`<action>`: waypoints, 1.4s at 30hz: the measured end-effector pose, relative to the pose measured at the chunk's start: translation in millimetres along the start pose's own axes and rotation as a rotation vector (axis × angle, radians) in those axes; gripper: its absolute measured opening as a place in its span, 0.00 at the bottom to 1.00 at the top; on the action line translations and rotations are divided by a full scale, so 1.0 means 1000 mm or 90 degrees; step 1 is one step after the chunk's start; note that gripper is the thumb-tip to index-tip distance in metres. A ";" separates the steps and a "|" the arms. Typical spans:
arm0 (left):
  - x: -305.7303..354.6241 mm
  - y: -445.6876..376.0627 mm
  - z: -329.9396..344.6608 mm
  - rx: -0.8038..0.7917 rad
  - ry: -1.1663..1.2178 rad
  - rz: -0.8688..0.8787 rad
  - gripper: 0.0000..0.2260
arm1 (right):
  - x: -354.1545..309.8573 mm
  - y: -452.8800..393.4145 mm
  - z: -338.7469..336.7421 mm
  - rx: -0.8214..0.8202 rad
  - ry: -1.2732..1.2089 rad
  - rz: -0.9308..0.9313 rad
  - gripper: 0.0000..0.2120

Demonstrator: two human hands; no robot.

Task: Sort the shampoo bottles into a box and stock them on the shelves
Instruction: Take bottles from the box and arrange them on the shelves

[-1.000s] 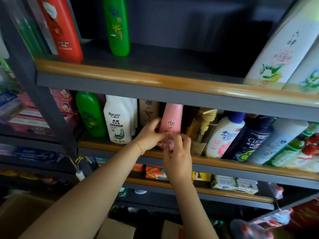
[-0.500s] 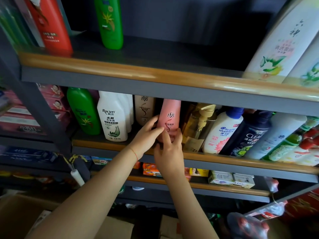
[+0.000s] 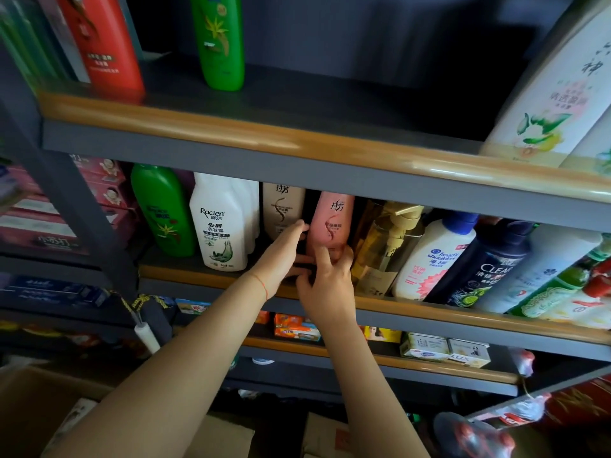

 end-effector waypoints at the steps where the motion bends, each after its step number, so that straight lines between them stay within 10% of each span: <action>1: 0.002 -0.001 0.001 -0.002 -0.005 -0.006 0.20 | 0.000 -0.002 -0.002 0.005 -0.009 0.010 0.26; 18: 0.002 -0.006 -0.004 0.003 -0.001 -0.010 0.22 | -0.005 -0.003 -0.004 -0.039 -0.051 0.039 0.26; 27: 0.013 0.019 -0.040 0.158 -0.162 0.175 0.09 | -0.011 0.008 0.021 0.137 -1.080 0.506 0.24; 31: 0.004 0.042 -0.045 0.215 -0.465 0.311 0.09 | -0.016 0.003 0.029 0.176 -1.164 0.563 0.32; 42: -0.015 0.048 -0.052 0.144 -0.451 0.329 0.05 | -0.003 -0.013 0.035 0.243 -1.167 0.659 0.33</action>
Point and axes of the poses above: each hand's wrist, its own y-axis away from the middle knuckle, its own z-axis out of the palm, x = y × z, the point moved 9 cm from there along -y, towards the middle knuckle, and after that the axes turned 6 degrees about -z, right-handed, at the moved point
